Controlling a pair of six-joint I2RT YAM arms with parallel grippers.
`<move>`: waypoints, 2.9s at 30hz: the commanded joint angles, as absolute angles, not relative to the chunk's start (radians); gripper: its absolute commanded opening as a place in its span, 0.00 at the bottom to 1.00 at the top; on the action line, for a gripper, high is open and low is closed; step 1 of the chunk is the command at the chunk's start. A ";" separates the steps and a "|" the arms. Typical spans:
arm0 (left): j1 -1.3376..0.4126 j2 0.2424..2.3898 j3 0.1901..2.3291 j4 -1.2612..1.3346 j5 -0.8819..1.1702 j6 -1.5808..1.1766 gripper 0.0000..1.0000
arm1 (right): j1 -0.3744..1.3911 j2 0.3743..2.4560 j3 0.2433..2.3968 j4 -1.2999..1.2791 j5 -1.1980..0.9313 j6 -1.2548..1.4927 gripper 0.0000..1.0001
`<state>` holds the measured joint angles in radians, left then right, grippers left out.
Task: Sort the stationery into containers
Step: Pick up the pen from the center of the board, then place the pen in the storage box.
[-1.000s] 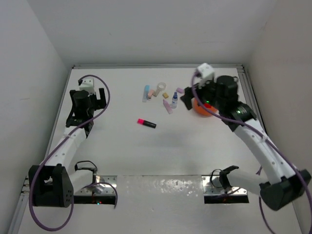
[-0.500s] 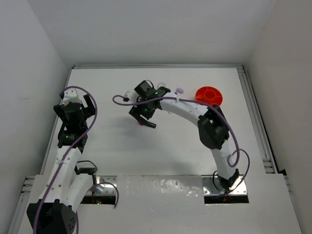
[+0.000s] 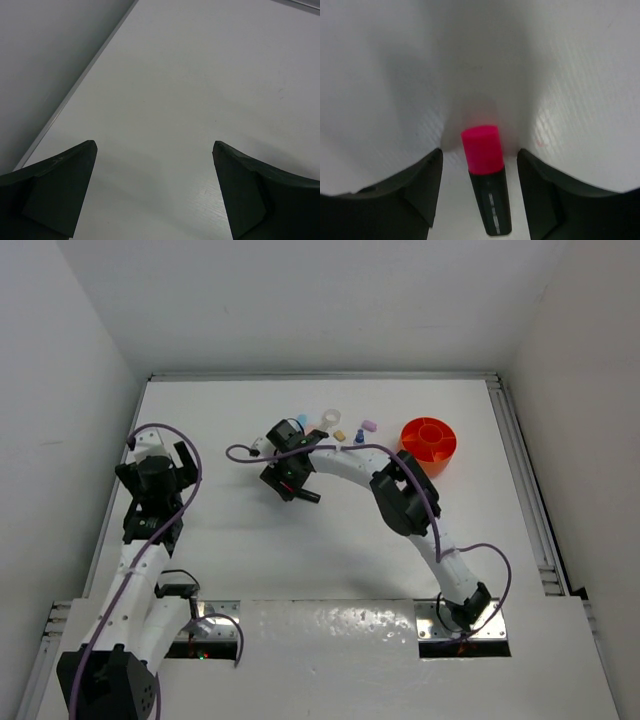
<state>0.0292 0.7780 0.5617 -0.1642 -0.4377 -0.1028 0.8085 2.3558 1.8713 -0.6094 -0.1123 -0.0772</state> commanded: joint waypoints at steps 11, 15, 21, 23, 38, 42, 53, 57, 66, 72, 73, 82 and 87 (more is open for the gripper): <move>0.044 0.784 0.558 -0.089 -0.466 -0.100 0.99 | 0.856 2.287 1.767 -0.589 -0.051 -0.072 0.56; 0.048 0.785 0.560 -0.080 -0.448 -0.092 0.99 | 0.865 2.260 1.726 -0.574 -0.046 -0.081 0.51; 0.045 0.785 0.566 -0.069 -0.451 -0.074 0.99 | 0.861 2.273 1.727 -0.612 -0.043 -0.074 0.48; 0.046 0.788 0.565 -0.066 -0.453 -0.068 0.99 | 0.864 2.266 1.714 -0.604 -0.031 -0.071 0.47; 0.048 0.790 0.569 -0.018 -0.442 -0.063 0.99 | 0.888 1.886 1.609 -0.447 -0.083 0.044 0.00; 0.048 0.790 0.574 -0.018 -0.430 -0.061 0.99 | 0.819 1.674 1.513 -0.278 -0.173 0.182 0.00; 0.049 0.798 0.560 0.040 -0.384 -0.077 0.99 | 0.404 1.108 0.893 0.235 0.390 0.368 0.00; 0.048 0.802 0.560 0.038 -0.362 -0.084 0.99 | 0.202 1.068 0.689 0.440 0.284 0.370 0.00; 0.052 0.821 0.575 0.017 -0.348 -0.086 0.99 | -0.119 1.181 0.657 0.535 -0.403 0.307 0.00; 0.061 0.847 0.607 0.002 -0.298 -0.064 0.99 | -0.179 1.271 0.661 0.580 -0.528 0.207 0.00; 0.063 0.850 0.615 0.003 -0.287 -0.060 0.99 | -0.179 1.281 0.658 0.592 -0.525 0.195 0.00; 0.066 0.853 0.650 0.003 -0.204 -0.055 0.99 | -0.222 1.406 0.548 1.032 -0.544 0.277 0.00; 0.069 0.847 0.649 0.003 -0.189 -0.061 0.99 | -0.244 1.473 0.537 1.141 -0.587 0.291 0.00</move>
